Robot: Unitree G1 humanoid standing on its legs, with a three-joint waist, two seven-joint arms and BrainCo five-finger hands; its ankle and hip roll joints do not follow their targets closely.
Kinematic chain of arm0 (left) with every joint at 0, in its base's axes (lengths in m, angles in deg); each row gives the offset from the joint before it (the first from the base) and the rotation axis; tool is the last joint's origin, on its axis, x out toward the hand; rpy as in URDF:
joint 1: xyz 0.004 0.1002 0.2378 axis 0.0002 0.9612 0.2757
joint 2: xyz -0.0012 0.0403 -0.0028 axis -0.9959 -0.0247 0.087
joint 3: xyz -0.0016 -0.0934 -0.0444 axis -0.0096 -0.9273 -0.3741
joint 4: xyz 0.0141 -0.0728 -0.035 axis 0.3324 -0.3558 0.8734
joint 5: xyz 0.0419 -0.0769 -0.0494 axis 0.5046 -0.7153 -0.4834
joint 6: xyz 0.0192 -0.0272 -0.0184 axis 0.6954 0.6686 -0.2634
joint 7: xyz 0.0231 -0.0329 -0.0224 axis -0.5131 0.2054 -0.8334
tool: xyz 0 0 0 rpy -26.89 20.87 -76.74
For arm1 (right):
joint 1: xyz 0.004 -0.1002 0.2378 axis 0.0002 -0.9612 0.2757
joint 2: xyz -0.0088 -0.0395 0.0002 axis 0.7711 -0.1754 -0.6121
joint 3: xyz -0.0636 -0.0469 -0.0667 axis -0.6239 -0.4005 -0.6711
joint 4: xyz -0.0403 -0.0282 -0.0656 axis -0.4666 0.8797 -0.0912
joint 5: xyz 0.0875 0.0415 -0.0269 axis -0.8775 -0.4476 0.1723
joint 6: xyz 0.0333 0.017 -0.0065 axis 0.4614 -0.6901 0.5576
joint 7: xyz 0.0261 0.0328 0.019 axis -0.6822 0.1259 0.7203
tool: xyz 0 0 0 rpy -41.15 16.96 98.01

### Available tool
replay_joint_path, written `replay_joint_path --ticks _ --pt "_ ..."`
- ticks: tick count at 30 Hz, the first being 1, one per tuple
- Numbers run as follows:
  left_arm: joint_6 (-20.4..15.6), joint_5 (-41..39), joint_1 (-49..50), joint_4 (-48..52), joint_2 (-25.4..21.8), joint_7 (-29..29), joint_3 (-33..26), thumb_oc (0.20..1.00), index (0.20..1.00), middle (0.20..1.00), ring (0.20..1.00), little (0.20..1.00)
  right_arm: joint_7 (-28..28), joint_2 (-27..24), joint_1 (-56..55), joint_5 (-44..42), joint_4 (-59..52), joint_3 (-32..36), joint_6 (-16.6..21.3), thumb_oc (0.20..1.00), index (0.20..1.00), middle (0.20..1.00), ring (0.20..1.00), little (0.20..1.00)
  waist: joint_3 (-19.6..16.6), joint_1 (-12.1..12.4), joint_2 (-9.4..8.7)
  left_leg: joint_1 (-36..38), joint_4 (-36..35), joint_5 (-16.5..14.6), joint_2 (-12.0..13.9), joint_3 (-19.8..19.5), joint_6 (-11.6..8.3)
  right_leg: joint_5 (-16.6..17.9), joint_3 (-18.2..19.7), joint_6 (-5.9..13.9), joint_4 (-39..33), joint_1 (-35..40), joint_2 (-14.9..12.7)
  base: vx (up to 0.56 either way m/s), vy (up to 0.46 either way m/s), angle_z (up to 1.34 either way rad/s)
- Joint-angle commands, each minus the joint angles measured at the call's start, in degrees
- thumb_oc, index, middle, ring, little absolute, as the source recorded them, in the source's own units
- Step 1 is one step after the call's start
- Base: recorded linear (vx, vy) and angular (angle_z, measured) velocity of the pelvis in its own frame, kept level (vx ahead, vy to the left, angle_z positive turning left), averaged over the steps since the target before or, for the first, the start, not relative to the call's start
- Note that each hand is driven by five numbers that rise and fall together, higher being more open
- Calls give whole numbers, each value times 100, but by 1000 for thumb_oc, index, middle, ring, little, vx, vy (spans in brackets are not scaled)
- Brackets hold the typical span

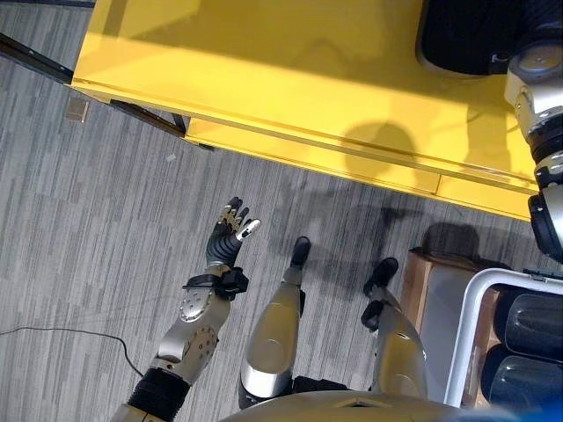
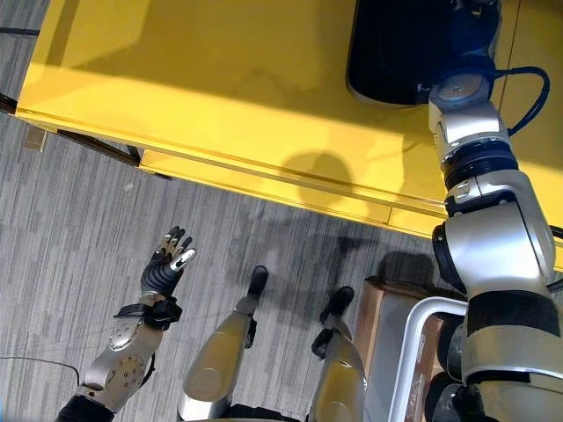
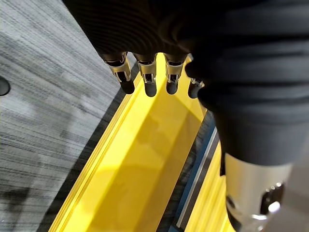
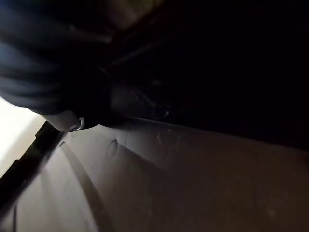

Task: Move parts from the plastic box to the shelf.

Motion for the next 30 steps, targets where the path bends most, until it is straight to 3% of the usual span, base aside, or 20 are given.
replay_joint_path --ticks 1,20,30 --pt "-306 -21 165 663 -304 -16 34 1000 1000 1000 1000 1000 14 -501 788 -162 -355 -532 322 200 200 200 200 200 -53 34 -76 -76 172 -164 -58 15 3 -138 277 552 445 121 -357 -16 11 3" --pt "-357 -48 -115 531 -253 -143 203 1000 1000 1000 1000 1000 39 -366 345 -150 324 -198 157 200 200 200 200 200 133 -103 108 -140 347 -211 -113 121 -17 -73 396 565 516 6 -389 -19 7 -1" --pt "-394 -85 -98 557 -272 -148 247 1000 1000 1000 1000 1000 25 -633 614 -12 476 -409 179 200 200 200 200 200 155 -144 185 -147 293 -132 -102 86 -49 -107 352 566 599 -33 -406 -15 -5 0"
